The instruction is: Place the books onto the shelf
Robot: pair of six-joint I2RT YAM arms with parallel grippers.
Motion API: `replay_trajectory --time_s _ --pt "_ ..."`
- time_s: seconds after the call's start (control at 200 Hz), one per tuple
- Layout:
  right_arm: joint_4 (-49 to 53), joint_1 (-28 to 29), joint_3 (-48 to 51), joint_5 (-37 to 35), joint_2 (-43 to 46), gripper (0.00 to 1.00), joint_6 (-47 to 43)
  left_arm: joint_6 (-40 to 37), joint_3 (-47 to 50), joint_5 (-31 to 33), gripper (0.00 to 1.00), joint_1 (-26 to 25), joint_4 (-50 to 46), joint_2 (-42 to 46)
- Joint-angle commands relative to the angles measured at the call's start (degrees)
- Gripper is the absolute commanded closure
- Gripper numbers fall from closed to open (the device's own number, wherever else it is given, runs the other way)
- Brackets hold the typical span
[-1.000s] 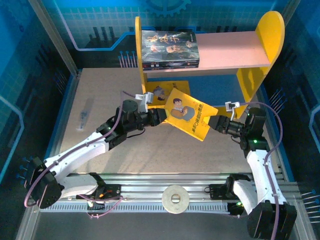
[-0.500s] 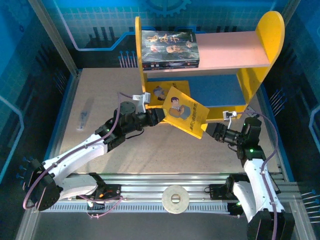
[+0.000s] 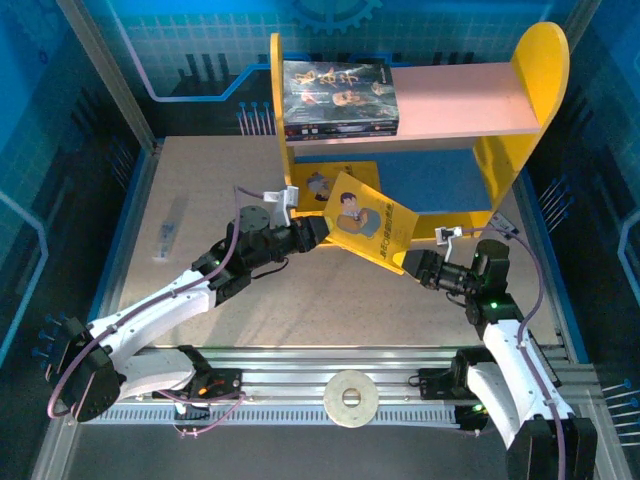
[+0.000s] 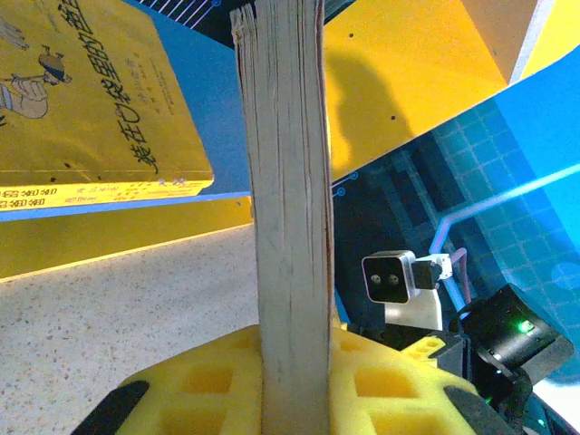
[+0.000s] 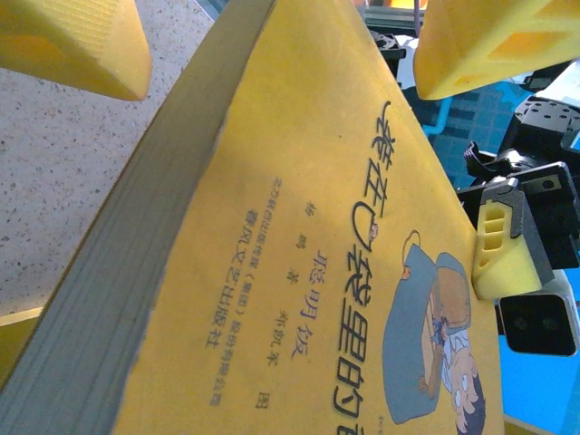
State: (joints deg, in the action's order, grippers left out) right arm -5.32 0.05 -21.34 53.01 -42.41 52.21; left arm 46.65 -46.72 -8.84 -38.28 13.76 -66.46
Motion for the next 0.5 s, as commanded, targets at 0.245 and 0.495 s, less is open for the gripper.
replay_trajectory --time_s 0.245,0.495 --pt "-5.70 0.79 -4.95 -1.44 -5.26 0.36 0.35 0.90 -0.13 -0.85 1.00 0.49 7.22 2.82" --pt "-7.89 0.74 -7.91 -0.77 -7.51 0.62 0.96 1.57 1.02 -0.59 1.00 0.49 9.49 1.93"
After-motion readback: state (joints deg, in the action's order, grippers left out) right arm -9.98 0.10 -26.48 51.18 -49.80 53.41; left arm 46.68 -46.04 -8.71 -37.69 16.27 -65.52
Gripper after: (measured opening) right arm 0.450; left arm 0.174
